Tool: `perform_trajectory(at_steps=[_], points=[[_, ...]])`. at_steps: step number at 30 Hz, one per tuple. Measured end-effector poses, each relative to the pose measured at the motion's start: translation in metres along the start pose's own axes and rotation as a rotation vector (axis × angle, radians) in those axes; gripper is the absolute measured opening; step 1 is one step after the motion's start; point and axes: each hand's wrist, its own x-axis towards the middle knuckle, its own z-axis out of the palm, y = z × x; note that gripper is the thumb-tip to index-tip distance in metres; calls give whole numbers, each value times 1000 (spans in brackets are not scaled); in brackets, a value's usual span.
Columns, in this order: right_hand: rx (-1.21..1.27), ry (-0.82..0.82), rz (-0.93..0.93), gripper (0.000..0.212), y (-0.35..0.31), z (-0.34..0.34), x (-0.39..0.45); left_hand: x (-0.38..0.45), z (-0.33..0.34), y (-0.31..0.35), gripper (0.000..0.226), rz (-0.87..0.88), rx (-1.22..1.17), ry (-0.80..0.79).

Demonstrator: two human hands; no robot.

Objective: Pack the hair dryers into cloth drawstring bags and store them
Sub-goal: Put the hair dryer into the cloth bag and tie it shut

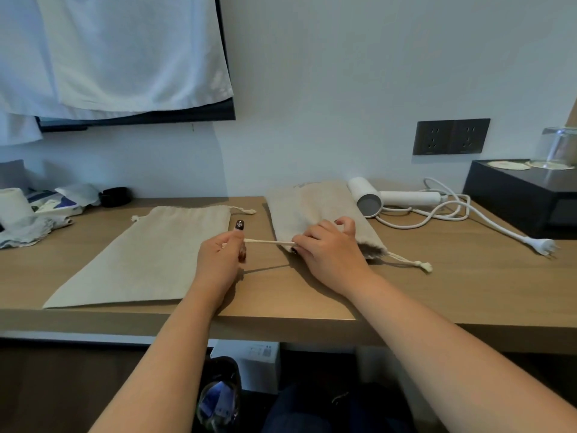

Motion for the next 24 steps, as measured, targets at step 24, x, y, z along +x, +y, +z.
perform_trajectory(at_steps=[24], points=[[176,-184,39,23,3,0,-1,-15,36,15,43,-68,-301,45]])
